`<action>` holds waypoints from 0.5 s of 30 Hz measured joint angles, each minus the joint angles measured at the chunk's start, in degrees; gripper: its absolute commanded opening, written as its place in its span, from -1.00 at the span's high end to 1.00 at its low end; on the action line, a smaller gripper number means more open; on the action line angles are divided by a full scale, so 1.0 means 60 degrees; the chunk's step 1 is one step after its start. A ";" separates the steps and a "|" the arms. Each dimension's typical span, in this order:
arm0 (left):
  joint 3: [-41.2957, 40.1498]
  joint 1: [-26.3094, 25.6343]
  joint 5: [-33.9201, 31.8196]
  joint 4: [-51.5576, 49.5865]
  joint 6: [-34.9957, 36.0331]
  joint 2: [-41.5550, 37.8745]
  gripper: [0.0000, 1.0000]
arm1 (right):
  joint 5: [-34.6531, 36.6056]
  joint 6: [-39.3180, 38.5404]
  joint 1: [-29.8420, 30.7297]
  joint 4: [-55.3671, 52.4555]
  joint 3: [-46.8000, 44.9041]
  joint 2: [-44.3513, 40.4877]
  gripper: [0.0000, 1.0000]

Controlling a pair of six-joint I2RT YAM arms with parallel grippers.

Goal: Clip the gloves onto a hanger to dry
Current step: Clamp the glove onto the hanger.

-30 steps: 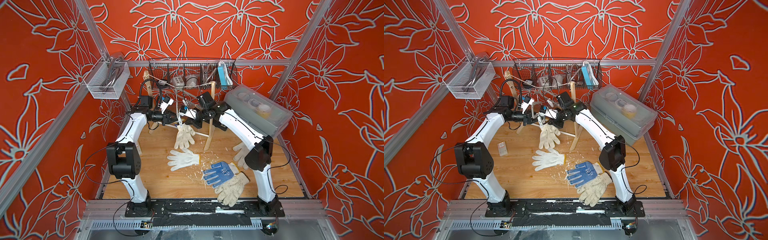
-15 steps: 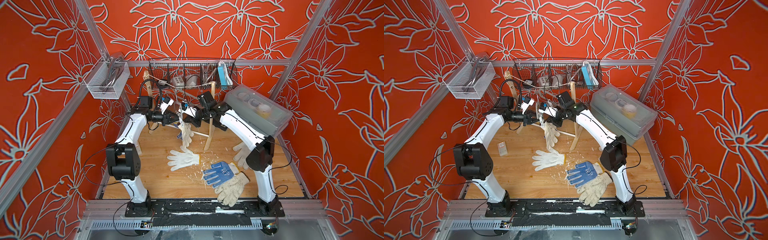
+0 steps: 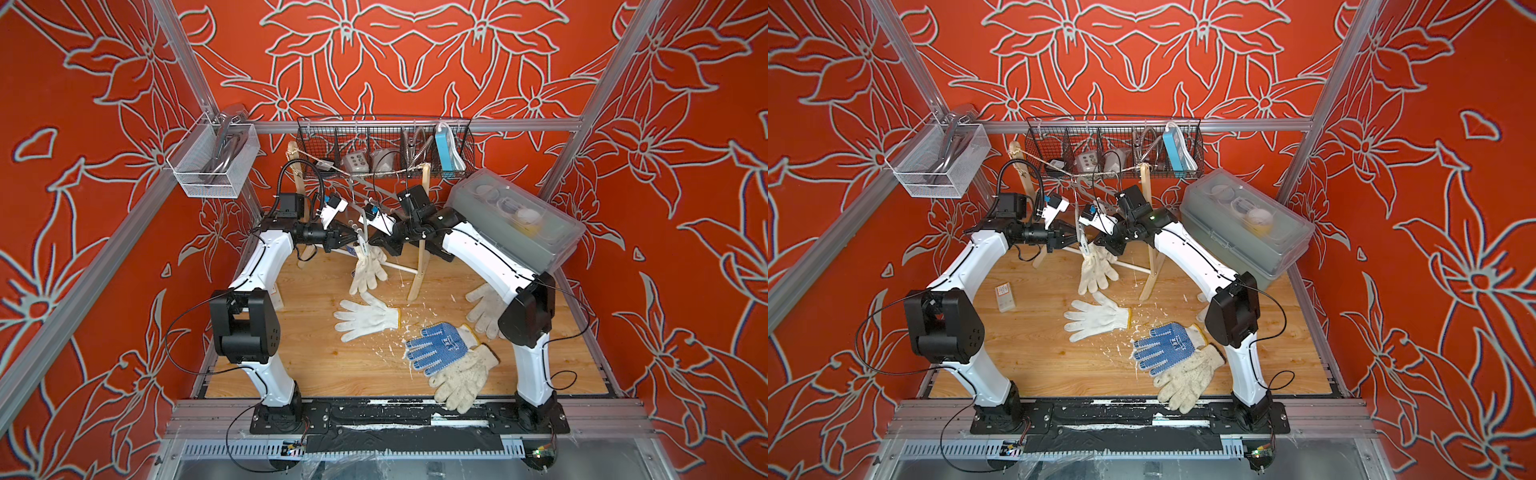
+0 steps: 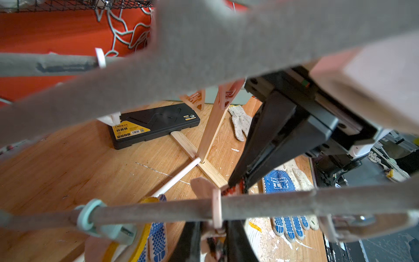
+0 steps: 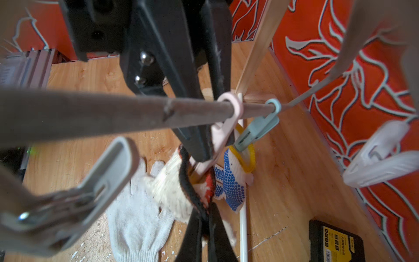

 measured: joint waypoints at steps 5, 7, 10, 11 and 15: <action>0.0004 0.0000 0.0015 0.0058 -0.0208 0.0000 0.61 | 0.0168 0.0138 0.0084 0.0248 -0.0033 -0.0029 1.00; 0.0018 0.0000 0.0004 0.0073 -0.0302 0.0000 0.51 | 0.0186 0.0160 0.0120 0.0266 -0.0033 -0.0029 1.00; 0.0025 0.0000 -0.0018 0.0226 -0.0561 0.0000 0.37 | 0.0186 0.0164 0.0142 0.0262 -0.0033 -0.0029 0.93; 0.0022 0.0000 -0.0033 0.0291 -0.0678 0.0000 0.33 | 0.0186 0.0164 0.0142 0.0262 -0.0033 -0.0029 0.85; 0.0033 0.0000 -0.0117 0.0528 -0.1060 0.0000 0.06 | 0.0186 0.0186 0.0142 0.0229 -0.0047 -0.0044 0.58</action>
